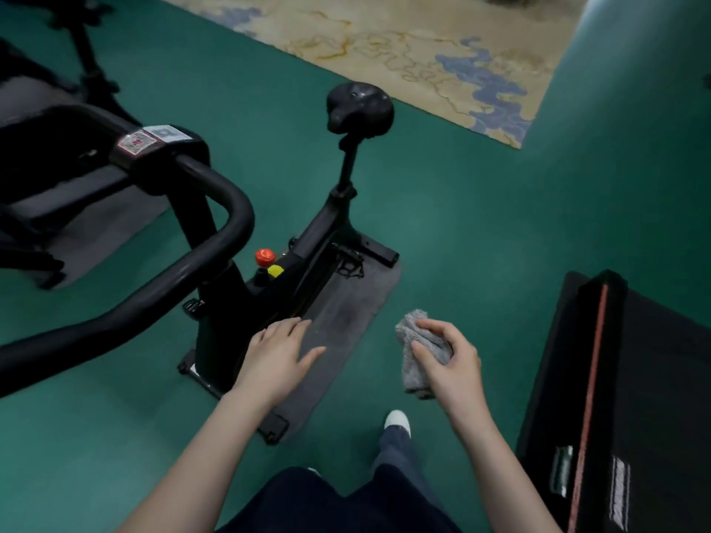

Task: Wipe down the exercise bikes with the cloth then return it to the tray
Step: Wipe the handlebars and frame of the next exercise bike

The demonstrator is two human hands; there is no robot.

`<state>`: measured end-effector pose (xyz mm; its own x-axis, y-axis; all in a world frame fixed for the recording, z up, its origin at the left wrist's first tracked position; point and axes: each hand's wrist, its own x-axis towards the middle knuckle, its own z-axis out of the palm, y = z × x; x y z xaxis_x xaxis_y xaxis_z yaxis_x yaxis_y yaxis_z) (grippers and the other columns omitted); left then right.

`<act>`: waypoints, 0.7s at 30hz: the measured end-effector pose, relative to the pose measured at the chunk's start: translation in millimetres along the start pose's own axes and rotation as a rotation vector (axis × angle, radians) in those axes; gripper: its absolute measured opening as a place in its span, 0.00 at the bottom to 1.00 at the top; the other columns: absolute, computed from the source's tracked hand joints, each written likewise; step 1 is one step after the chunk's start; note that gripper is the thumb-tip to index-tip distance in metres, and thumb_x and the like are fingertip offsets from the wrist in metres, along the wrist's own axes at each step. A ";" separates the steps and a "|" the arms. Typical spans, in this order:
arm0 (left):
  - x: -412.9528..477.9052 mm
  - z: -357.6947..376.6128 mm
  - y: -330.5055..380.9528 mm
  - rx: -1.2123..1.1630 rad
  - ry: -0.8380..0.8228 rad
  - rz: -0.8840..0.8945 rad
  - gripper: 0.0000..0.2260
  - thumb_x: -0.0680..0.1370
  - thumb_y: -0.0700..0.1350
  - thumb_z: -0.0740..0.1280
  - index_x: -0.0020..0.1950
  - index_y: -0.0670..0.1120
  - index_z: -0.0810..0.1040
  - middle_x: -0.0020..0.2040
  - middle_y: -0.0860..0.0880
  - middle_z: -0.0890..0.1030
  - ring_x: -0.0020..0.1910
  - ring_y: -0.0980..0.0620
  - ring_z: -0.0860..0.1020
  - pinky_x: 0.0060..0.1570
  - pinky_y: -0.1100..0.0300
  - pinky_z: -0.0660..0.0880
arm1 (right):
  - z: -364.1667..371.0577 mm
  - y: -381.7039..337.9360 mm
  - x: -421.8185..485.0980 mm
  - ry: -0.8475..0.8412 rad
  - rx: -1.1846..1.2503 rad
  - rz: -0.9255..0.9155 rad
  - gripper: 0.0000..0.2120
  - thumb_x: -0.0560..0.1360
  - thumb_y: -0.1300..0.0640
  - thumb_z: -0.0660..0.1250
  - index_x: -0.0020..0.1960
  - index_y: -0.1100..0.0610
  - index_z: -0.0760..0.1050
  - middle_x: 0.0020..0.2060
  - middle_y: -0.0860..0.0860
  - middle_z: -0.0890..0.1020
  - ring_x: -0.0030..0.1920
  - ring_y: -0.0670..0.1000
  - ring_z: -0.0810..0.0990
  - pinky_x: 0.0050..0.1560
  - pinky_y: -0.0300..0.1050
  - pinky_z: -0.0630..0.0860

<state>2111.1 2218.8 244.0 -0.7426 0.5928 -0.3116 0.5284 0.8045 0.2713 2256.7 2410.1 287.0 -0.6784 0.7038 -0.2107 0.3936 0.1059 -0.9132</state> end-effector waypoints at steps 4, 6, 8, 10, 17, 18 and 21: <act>26.7 -0.6 48.4 -0.030 0.046 -0.083 0.28 0.79 0.63 0.52 0.76 0.51 0.58 0.76 0.52 0.60 0.75 0.53 0.56 0.73 0.52 0.53 | -33.4 -7.6 59.7 -0.112 -0.040 -0.068 0.13 0.73 0.65 0.70 0.51 0.49 0.79 0.51 0.44 0.82 0.53 0.48 0.80 0.46 0.53 0.81; 37.3 -1.0 69.8 -0.045 0.070 -0.126 0.28 0.79 0.63 0.51 0.76 0.51 0.57 0.76 0.52 0.60 0.75 0.53 0.55 0.74 0.52 0.50 | -50.6 -11.7 85.1 -0.144 -0.065 -0.090 0.12 0.72 0.65 0.70 0.51 0.49 0.79 0.50 0.42 0.82 0.52 0.41 0.80 0.51 0.51 0.80; 45.7 -2.7 86.4 -0.074 0.110 -0.180 0.28 0.79 0.63 0.51 0.76 0.51 0.58 0.76 0.52 0.59 0.75 0.53 0.55 0.74 0.53 0.50 | -63.8 -14.1 108.7 -0.184 -0.079 -0.115 0.13 0.72 0.65 0.70 0.50 0.48 0.79 0.51 0.42 0.82 0.49 0.36 0.79 0.52 0.50 0.80; 51.0 -3.9 96.7 -0.095 0.142 -0.228 0.28 0.79 0.63 0.52 0.76 0.51 0.58 0.76 0.52 0.59 0.76 0.52 0.54 0.74 0.52 0.50 | -71.1 -16.2 127.6 -0.235 -0.078 -0.121 0.12 0.73 0.65 0.70 0.50 0.48 0.79 0.51 0.44 0.82 0.48 0.39 0.80 0.44 0.53 0.82; 52.8 -7.8 101.6 -0.129 0.192 -0.401 0.29 0.79 0.64 0.52 0.76 0.52 0.58 0.76 0.52 0.60 0.76 0.53 0.55 0.73 0.53 0.50 | -57.5 -32.0 167.0 -0.419 -0.088 -0.185 0.12 0.73 0.64 0.70 0.51 0.49 0.79 0.50 0.41 0.82 0.51 0.42 0.80 0.53 0.58 0.79; 52.8 -8.6 99.8 -0.136 0.197 -0.425 0.29 0.79 0.64 0.52 0.76 0.52 0.58 0.76 0.52 0.60 0.75 0.53 0.55 0.73 0.53 0.51 | -51.4 -35.3 171.1 -0.448 -0.095 -0.200 0.13 0.72 0.65 0.70 0.51 0.49 0.79 0.50 0.41 0.82 0.52 0.41 0.80 0.55 0.56 0.78; 53.0 -12.2 90.9 -0.147 0.215 -0.490 0.29 0.79 0.64 0.52 0.76 0.52 0.57 0.76 0.53 0.61 0.75 0.53 0.56 0.73 0.53 0.52 | -31.4 -46.1 181.1 -0.522 -0.092 -0.225 0.13 0.73 0.65 0.69 0.52 0.48 0.79 0.50 0.41 0.82 0.52 0.47 0.81 0.53 0.61 0.79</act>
<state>2114.8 2322.9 263.3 -0.9624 0.1177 -0.2448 0.0487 0.9614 0.2707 2135.2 2554.8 301.9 -0.9588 0.2192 -0.1805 0.2406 0.2898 -0.9263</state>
